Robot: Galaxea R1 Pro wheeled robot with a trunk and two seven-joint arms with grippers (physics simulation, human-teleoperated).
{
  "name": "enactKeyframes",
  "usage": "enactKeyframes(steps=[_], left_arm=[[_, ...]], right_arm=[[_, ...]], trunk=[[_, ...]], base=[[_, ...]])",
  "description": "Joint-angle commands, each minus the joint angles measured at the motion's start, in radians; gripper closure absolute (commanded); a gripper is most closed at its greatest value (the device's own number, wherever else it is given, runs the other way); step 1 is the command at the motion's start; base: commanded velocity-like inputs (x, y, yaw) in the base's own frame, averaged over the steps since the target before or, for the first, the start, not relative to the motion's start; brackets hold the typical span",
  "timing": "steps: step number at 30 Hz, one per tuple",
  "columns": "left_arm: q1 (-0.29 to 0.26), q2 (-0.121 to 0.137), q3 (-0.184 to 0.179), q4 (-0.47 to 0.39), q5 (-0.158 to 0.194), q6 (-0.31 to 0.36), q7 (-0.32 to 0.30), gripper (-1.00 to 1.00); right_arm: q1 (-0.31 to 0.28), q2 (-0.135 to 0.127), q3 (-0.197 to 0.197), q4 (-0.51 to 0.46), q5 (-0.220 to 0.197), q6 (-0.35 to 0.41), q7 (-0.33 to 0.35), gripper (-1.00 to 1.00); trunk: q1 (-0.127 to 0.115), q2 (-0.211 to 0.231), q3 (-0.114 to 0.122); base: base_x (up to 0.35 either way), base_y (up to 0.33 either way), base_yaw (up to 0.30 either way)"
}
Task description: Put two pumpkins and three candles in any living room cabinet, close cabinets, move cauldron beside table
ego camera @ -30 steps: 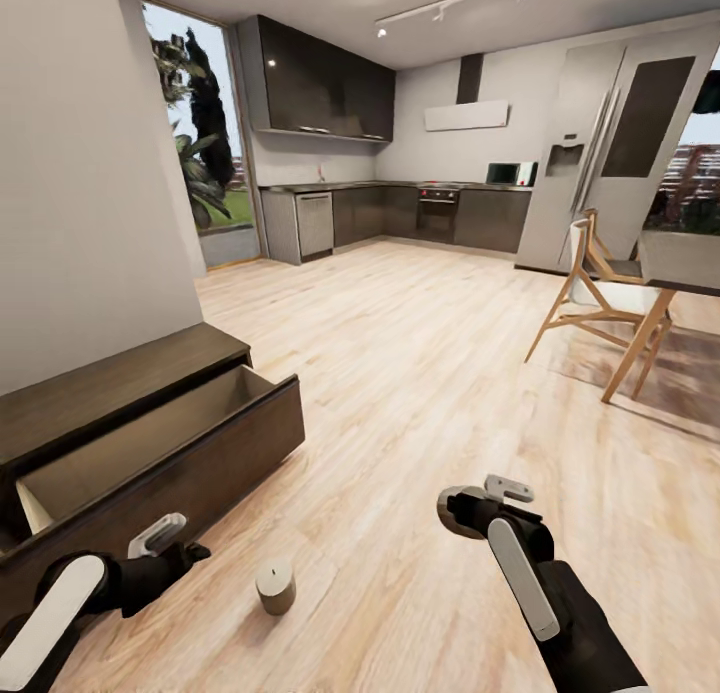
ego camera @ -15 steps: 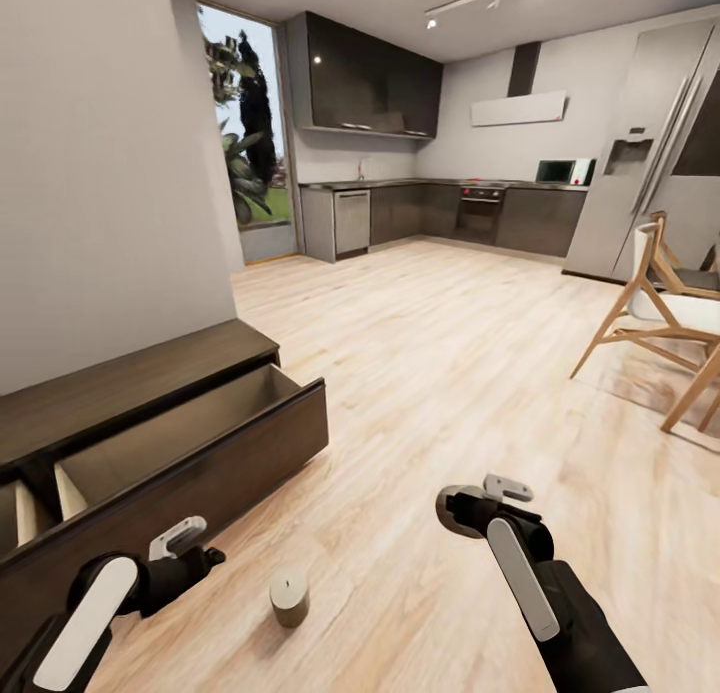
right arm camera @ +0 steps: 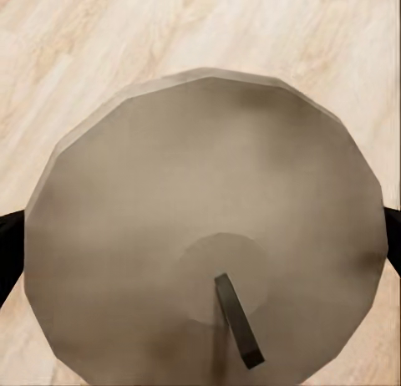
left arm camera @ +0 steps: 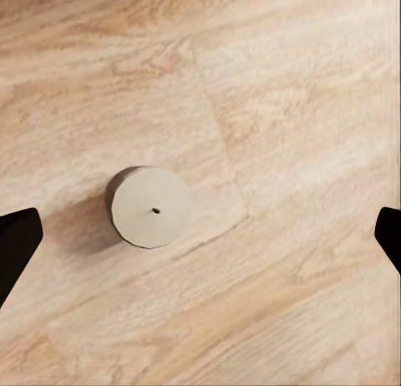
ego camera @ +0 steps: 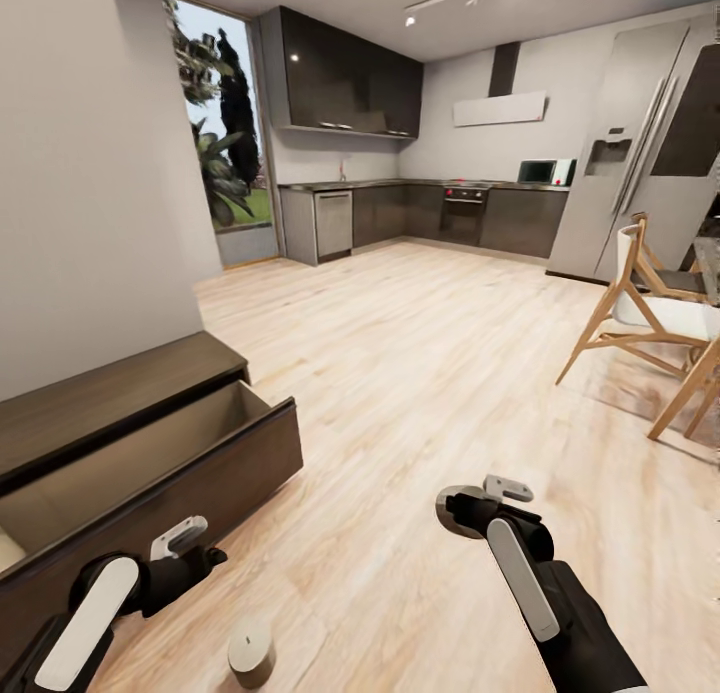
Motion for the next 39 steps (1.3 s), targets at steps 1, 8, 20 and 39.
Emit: enactKeyframes(steps=[1, 8, 20, 39], left_arm=[[0.0, 0.001, -0.002, -0.001, 0.01, 0.0, 0.01, -1.0], [0.0, 0.002, -0.001, -0.011, 0.016, 0.006, 0.011, -1.0], [0.0, 0.001, 0.0, -0.014, 0.025, 0.013, 0.01, -1.0], [0.0, -0.005, 0.001, 0.002, 0.037, 0.014, 0.005, -1.0]], right_arm=[[-0.001, -0.001, 0.002, -0.001, -0.01, 0.0, -0.011, 1.0], [-0.001, -0.001, 0.003, -0.008, -0.009, 0.0, -0.011, 1.0], [0.001, -0.008, 0.004, -0.166, -0.024, 0.074, -0.002, 1.0], [0.001, -0.007, -0.013, -0.199, -0.076, 0.146, 0.459, 1.0]], trunk=[[0.0, 0.0, -0.001], [0.0, 0.0, -0.001], [0.027, -0.049, -0.023], [0.042, -0.067, -0.095]], base=[[0.269, -0.14, -0.104], [0.152, -0.085, -0.019], [0.004, -0.002, 0.0], [0.0, 0.0, 0.0]])
